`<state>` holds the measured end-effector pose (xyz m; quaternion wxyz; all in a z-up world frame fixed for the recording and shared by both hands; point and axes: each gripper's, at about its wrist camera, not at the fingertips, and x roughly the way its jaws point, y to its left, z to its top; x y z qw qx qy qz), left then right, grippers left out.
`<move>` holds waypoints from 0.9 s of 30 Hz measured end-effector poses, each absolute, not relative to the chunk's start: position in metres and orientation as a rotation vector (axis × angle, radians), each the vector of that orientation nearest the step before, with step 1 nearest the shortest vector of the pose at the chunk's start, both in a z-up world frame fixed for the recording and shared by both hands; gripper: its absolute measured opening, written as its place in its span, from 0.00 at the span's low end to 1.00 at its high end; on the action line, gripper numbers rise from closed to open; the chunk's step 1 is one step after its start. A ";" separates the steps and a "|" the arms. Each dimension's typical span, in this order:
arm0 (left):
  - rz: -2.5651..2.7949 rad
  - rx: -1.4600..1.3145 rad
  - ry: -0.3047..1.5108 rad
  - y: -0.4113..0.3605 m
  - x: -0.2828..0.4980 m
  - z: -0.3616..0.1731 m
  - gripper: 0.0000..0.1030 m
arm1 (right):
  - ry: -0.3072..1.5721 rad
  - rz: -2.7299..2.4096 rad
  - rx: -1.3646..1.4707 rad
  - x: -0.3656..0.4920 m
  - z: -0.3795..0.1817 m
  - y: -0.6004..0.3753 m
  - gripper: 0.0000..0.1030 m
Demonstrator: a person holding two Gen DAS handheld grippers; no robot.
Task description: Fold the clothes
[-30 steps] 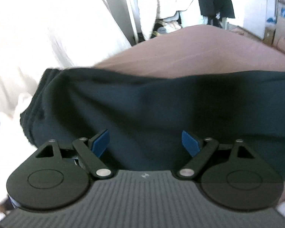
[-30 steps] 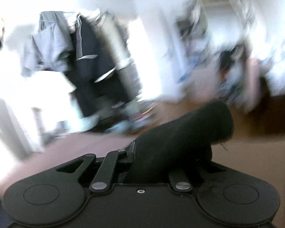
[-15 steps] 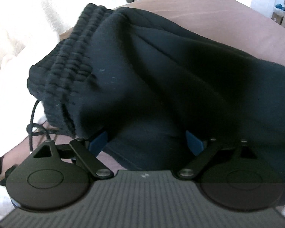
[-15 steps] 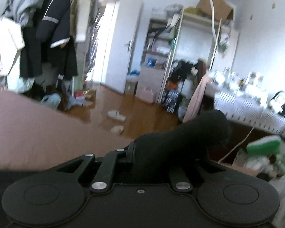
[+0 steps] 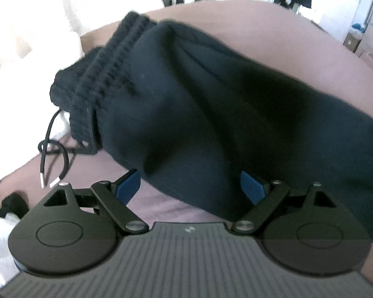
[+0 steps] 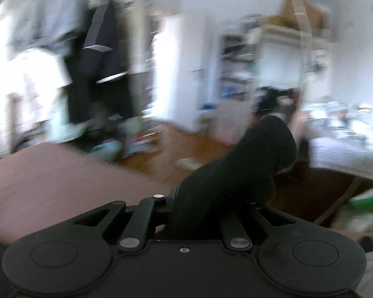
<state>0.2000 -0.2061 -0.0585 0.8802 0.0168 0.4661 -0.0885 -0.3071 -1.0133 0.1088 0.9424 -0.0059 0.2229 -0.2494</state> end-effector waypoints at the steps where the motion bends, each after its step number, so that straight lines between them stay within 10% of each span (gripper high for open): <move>1: -0.204 0.020 0.946 -0.204 0.199 -0.047 0.85 | 0.455 -0.448 -0.054 -0.298 0.112 -0.987 0.09; 16: -0.180 -0.044 0.805 -0.131 0.171 -0.016 0.85 | 0.574 0.290 0.062 -0.163 0.161 -0.610 0.10; 27: -0.051 -0.521 0.876 -0.022 0.191 -0.079 0.84 | 0.702 0.408 0.189 -0.129 0.102 -0.534 0.57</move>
